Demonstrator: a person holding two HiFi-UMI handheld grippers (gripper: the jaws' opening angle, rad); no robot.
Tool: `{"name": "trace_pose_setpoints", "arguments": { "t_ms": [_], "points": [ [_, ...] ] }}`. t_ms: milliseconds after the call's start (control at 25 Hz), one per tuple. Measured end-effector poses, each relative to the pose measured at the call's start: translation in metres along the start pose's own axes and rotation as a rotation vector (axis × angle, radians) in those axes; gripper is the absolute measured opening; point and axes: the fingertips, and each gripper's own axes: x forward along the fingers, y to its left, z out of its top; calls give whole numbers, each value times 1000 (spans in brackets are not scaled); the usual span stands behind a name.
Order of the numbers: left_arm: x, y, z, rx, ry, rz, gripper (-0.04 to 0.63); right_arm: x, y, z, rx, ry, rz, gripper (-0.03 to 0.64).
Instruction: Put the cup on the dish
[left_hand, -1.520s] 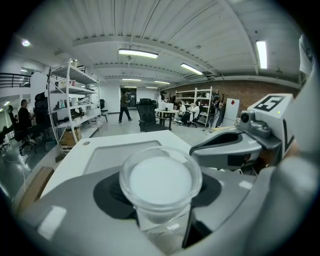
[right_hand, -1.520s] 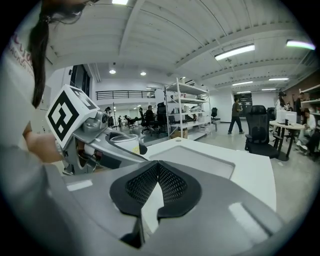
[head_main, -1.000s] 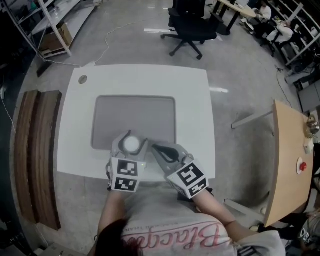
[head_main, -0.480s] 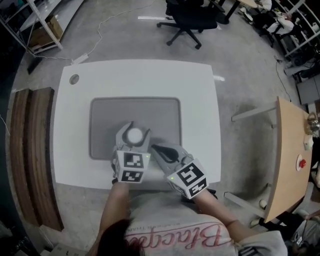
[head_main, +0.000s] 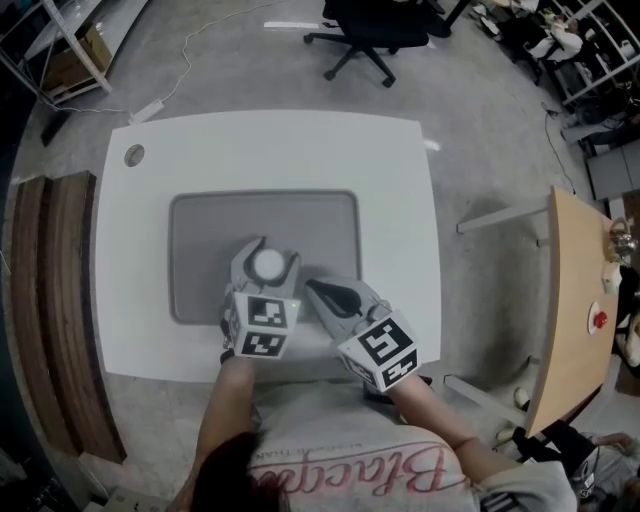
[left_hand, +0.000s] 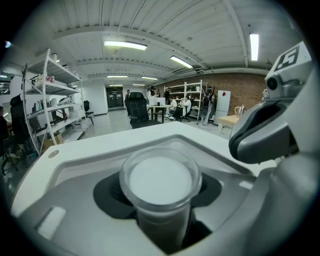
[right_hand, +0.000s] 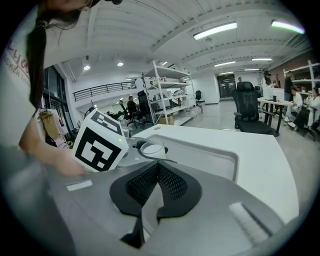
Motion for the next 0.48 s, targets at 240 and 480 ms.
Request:
{"name": "trace_pose_setpoints", "arguments": {
  "t_ms": [240,480],
  "points": [
    [3,0,-4,-34,2,-17,250,2,2,1,2,-16,1,2],
    [9,3,-5,-27,13,-11,253,2,7,-2,2,-15,3,2]
  ]
}}
